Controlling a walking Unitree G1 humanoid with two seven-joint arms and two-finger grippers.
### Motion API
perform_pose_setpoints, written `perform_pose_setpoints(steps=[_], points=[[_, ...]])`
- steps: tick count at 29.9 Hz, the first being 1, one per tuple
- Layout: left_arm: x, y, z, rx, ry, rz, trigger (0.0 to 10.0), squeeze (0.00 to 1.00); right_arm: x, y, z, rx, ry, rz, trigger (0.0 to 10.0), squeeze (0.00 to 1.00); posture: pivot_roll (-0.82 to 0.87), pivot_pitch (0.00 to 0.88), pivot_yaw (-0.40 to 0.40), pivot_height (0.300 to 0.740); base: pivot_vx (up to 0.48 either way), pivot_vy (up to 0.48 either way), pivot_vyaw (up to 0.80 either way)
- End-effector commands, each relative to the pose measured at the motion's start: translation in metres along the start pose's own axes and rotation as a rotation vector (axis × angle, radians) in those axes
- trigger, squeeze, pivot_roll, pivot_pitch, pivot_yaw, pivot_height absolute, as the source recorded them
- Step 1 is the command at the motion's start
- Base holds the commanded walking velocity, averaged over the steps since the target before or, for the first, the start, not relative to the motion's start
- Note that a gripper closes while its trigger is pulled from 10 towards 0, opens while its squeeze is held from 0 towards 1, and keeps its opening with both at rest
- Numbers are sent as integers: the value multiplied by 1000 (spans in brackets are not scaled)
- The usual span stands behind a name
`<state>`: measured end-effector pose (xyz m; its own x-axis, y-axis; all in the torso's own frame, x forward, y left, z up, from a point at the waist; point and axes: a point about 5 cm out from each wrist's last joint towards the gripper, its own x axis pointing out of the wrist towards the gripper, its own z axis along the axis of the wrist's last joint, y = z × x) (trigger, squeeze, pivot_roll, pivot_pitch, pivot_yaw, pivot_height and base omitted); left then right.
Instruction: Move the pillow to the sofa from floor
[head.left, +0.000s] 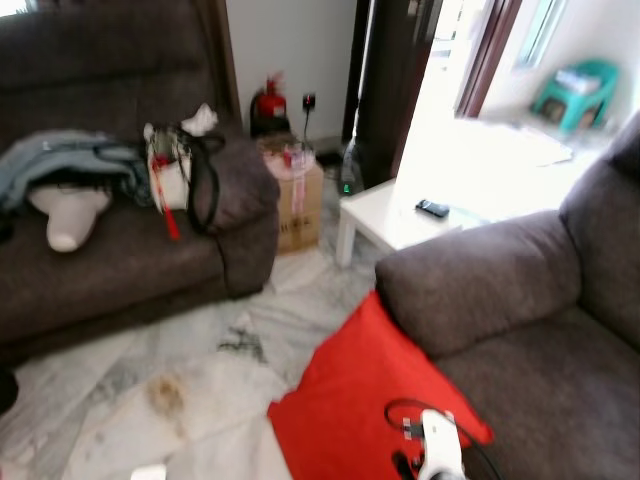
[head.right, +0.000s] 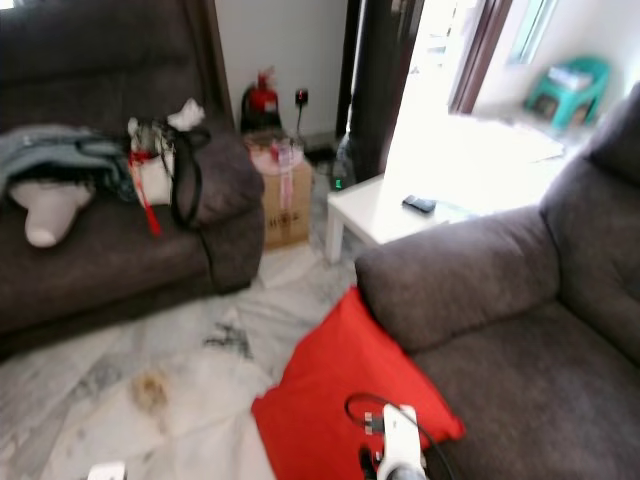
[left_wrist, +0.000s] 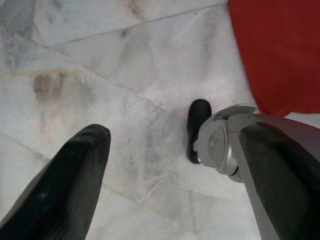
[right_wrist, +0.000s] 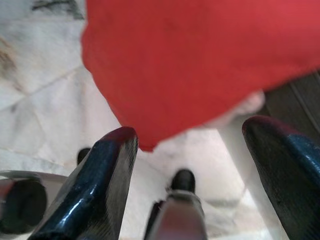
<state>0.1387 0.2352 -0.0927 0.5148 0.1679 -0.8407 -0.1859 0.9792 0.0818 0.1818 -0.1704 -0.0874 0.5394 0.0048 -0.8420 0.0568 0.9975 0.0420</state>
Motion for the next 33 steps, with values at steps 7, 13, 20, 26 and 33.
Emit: perform_pose_setpoints(steps=[7, 13, 20, 26, 33], points=[[0, 0, -3, 4, 8, 1, 10000, 0, -1, -3, -3, 22, 9, -14, 10000, 0, -2, 0, -30, 740, 0, 0, 0], [0, 0, -2, 19, 8, 3, 10000, 0, -1, -3, -3, 20, 10, -13, 10000, 0, 1, 0, -30, 740, 0, 0, 0], [0, 1, -2, 48, 11, 3, 10000, 0, -1, -3, -3, 16, 11, -12, 10000, 0, -1, 0, -29, 740, 0, -136, 0], [0, 0, -2, 45, 11, 3, 10000, 0, -1, -3, -3, 14, 12, -11, 10000, 0, 0, 0, -30, 740, 0, -354, 0], [0, 0, -2, 45, 12, 3, 10000, 0, -1, -3, -3, 13, 12, -11, 10000, 0, 1, 0, -31, 740, 0, -354, 0]])
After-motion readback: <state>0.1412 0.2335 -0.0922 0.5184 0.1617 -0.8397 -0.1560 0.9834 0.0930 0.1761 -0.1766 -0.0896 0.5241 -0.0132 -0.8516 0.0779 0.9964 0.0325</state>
